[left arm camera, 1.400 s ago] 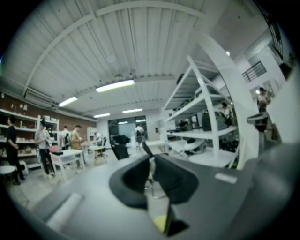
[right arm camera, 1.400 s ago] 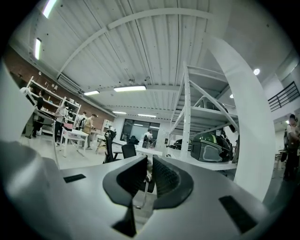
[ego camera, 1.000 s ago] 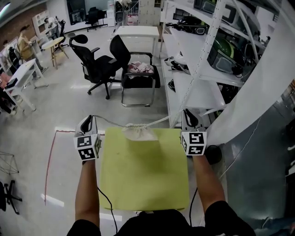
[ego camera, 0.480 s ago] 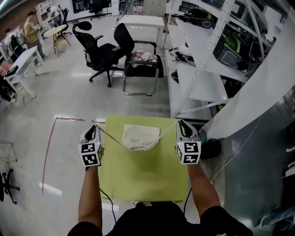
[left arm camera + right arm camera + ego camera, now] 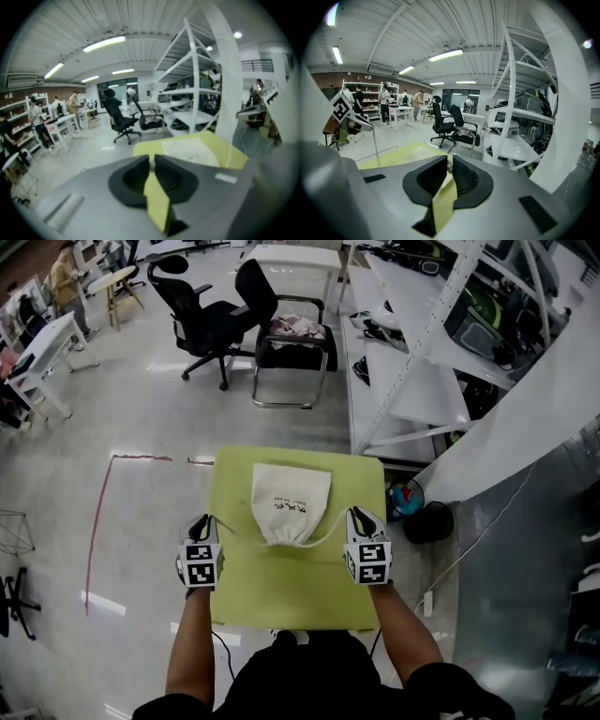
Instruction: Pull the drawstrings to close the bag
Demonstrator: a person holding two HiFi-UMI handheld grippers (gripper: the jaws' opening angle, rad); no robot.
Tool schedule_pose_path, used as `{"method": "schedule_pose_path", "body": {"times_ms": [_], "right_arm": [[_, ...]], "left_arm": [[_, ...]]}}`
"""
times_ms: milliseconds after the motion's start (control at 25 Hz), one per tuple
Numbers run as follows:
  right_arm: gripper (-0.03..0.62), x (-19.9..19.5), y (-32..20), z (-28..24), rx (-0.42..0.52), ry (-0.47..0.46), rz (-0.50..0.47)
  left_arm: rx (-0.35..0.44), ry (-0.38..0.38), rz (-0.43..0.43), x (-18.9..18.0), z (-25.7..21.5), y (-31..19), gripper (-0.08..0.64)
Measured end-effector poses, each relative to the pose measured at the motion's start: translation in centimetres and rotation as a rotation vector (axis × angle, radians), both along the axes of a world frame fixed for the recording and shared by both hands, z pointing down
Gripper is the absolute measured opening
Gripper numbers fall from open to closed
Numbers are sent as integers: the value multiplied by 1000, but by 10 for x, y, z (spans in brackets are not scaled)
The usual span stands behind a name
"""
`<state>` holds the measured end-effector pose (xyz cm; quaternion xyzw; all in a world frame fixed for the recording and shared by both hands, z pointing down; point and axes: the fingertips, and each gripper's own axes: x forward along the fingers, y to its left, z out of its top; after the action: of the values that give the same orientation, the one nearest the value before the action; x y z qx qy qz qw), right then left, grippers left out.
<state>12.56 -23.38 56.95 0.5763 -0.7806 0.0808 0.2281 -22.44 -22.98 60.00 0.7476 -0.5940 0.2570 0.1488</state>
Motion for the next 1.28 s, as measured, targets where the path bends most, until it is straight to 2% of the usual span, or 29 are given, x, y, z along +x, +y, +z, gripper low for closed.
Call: {"method": "schedule_pose_path", "body": {"times_ms": [240, 560, 600, 640, 720, 840, 960, 1080, 1280], "right_arm": [[35, 2, 35, 66, -143, -2, 48], [35, 13, 64, 129, -252, 40, 80], [35, 14, 67, 134, -264, 44, 77], [35, 15, 70, 139, -279, 49, 68], [40, 12, 75, 150, -313, 59, 31], [159, 11, 89, 169, -381, 73, -11], [205, 15, 102, 180, -427, 76, 1], [216, 16, 112, 182, -438, 72, 5], [216, 1, 116, 164, -407, 38, -13]], "left_arm": [[-109, 30, -10, 14, 55, 27, 40], [-258, 41, 27, 31, 116, 70, 48], [-266, 39, 29, 32, 122, 75, 85], [-271, 38, 28, 32, 126, 78, 156], [-290, 41, 32, 34, 136, 85, 196], [-352, 45, 50, 36, 154, 101, 249], [-413, 46, 64, 36, 167, 122, 288], [-400, 34, 75, 35, 167, 131, 293], [-304, 21, 58, 30, 143, 127, 285]]}}
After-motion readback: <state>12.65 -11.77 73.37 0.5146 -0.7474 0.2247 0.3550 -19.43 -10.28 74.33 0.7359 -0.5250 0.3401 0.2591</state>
